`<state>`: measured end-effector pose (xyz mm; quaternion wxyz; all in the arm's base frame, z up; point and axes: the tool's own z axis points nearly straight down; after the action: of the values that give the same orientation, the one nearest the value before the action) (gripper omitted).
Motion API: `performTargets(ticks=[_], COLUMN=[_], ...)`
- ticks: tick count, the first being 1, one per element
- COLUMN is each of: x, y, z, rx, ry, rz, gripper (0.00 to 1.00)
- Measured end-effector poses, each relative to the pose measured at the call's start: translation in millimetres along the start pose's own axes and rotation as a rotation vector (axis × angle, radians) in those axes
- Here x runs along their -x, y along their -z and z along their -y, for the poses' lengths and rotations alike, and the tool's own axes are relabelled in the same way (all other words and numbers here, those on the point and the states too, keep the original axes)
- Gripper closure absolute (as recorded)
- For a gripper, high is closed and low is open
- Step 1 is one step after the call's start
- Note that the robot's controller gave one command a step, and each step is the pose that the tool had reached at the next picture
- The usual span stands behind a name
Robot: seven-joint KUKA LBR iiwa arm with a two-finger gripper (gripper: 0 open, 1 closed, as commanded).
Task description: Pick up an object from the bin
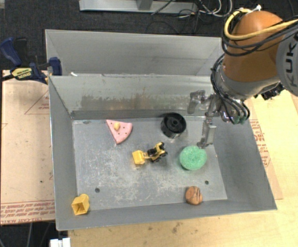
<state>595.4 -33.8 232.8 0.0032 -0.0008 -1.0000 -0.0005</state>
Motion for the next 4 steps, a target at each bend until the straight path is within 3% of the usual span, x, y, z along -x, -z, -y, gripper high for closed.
performTargets(ticks=[1,2,3,4], x=[1.2,-14.9,-44.3,-31.9], y=[5,-54,-74,-88], z=[0,44,55,49], rx=[0.0,-0.001,0.0,0.0], ry=[0.001,0.079,0.134,0.078], rz=[0.008,0.012,0.003,0.008], gripper=[0.0,0.0,0.0,0.0])
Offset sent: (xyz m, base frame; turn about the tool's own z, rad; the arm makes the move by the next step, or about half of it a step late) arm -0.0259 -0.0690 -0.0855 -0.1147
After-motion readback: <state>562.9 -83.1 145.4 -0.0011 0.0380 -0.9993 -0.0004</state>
